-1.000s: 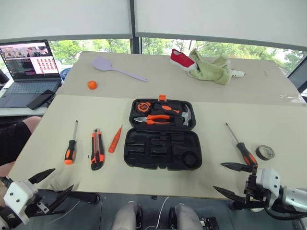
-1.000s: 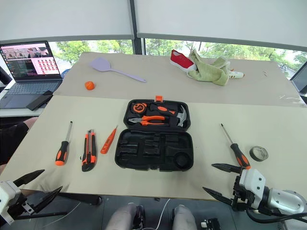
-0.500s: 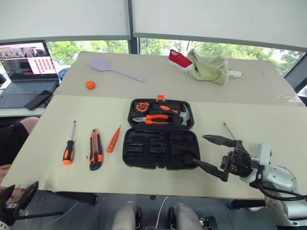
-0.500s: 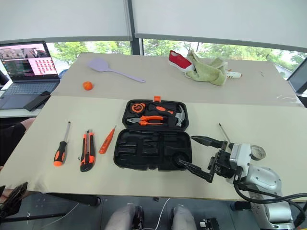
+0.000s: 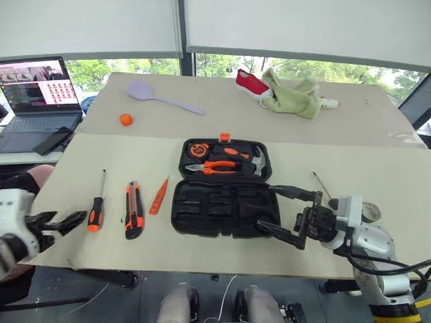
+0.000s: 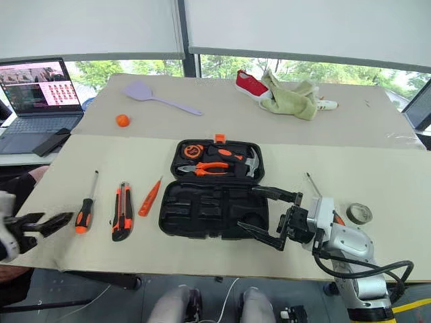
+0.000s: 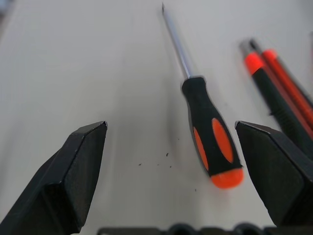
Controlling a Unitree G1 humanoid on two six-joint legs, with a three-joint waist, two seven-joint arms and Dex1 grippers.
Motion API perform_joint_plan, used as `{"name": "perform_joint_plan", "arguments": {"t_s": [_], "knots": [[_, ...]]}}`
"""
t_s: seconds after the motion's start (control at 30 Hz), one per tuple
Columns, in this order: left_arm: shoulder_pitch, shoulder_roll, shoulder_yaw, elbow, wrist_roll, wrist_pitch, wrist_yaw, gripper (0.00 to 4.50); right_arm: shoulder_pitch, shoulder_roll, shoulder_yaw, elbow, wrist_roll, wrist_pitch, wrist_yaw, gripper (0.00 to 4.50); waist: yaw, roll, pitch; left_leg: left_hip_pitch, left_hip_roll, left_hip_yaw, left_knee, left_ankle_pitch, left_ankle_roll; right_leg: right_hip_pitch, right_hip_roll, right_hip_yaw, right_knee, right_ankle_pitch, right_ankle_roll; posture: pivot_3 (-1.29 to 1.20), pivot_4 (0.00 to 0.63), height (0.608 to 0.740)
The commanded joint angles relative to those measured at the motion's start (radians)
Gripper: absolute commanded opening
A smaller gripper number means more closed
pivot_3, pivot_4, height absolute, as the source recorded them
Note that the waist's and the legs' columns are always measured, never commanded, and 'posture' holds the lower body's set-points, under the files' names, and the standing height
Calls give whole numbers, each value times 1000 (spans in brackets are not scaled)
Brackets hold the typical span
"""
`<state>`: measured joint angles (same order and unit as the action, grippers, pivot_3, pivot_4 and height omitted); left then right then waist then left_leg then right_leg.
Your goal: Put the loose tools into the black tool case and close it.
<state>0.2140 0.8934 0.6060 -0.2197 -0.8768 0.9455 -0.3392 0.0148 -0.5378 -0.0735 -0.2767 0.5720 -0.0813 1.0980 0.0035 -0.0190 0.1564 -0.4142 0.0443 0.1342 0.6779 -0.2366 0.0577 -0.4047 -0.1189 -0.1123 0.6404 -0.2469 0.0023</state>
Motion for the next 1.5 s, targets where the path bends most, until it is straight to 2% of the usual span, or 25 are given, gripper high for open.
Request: {"name": "perform_joint_plan", "arguments": {"t_s": [0.03,0.07,0.17,0.27,0.33,0.43,0.47,0.57,0.63,0.77,0.83,0.9,0.93,1.0,1.1,1.23,1.5], "knots": [[-72,-24,-55,-1,7,82,39,4500,-13,3,-7,-5,-2,-33,16,4478,-3,0,0,1,1,1,0,0,-1,0,1,1,1,0,0,0,150,740],[-80,-30,-66,-4,14,87,37,4500,-12,3,-8,-2,-4,-36,18,4478,-3,0,0,1,1,2,0,0,-1,-1,1,2,1,0,0,0,150,740],[-104,-51,-77,1,42,88,45,3949,-11,4,-9,7,-10,-43,18,4500,0,0,0,5,1,4,-2,-2,-7,-1,1,6,2,0,0,0,150,740],[-109,-59,-77,-3,60,80,27,2849,-7,6,-7,12,-15,-50,17,4500,3,0,0,7,2,6,-2,-3,-7,0,1,9,3,0,-1,0,150,740],[-81,-56,-50,-23,53,37,-55,2114,-4,6,-5,8,-17,-50,16,4500,5,0,0,7,2,7,-2,-3,-7,-1,0,11,3,0,-1,0,150,740],[-30,-2,-4,22,129,-52,-144,1081,-12,3,-7,7,-18,-41,12,4500,3,0,0,7,2,7,-2,-3,-7,-2,0,14,3,-1,-1,0,150,740],[-18,25,11,42,162,-104,-189,879,-14,-1,-10,8,-18,-40,12,4500,2,0,0,7,2,7,-2,-3,-8,-2,-1,14,3,-1,-2,0,150,740],[-27,77,25,57,209,-310,-404,879,-30,-9,-40,12,-17,-32,-18,4500,4,0,1,5,3,7,-3,-4,-8,-6,-3,13,3,-1,-4,0,150,740],[-69,101,-9,45,211,-418,-546,879,-29,-25,-70,16,-18,-25,-35,4500,14,0,1,2,3,8,-3,-4,-9,-14,-4,13,3,-1,-5,0,150,740],[-316,107,-258,17,220,-509,-743,879,1,-86,-119,62,-45,-52,-8,4500,39,1,1,-2,0,9,-2,-4,-9,-16,-9,12,2,0,-3,0,150,740],[-486,61,-440,23,247,-500,-838,879,2,-112,-134,75,-46,-39,-3,4500,37,1,1,-2,-1,12,-2,-4,-7,-14,-5,11,2,1,-1,0,150,740],[-632,12,-630,76,371,-565,-915,879,-4,-122,-143,76,-45,-28,-13,4500,34,1,1,-3,-2,14,-1,-4,-5,-11,-4,11,2,2,0,0,150,740],[-673,-3,-689,107,430,-608,-942,879,-8,-123,-143,76,-46,-27,-17,4500,31,1,1,-3,-2,15,1,0,2,-11,-2,11,3,2,0,0,150,740],[-757,-43,-790,201,547,-695,-962,879,-7,-124,-146,69,-45,-23,-23,4500,13,1,1,-3,-2,17,1,2,5,-12,3,14,3,2,1,0,150,740],[-906,-155,-914,408,728,-826,-903,879,31,-129,-170,26,-37,-13,-40,4500,7,0,2,-3,0,18,1,3,3,-13,7,16,5,2,0,0,150,740],[-993,-238,-963,538,822,-894,-878,879,97,-129,-214,-42,-26,3,-80,4500,8,-1,3,-4,2,18,1,3,3,-16,7,17,5,2,0,0,150,740],[-998,-278,-971,599,863,-982,-925,879,170,-118,-230,-108,-33,10,-125,4500,9,-1,3,-7,2,18,5,2,6,-16,6,17,6,2,1,0,150,740]]}}
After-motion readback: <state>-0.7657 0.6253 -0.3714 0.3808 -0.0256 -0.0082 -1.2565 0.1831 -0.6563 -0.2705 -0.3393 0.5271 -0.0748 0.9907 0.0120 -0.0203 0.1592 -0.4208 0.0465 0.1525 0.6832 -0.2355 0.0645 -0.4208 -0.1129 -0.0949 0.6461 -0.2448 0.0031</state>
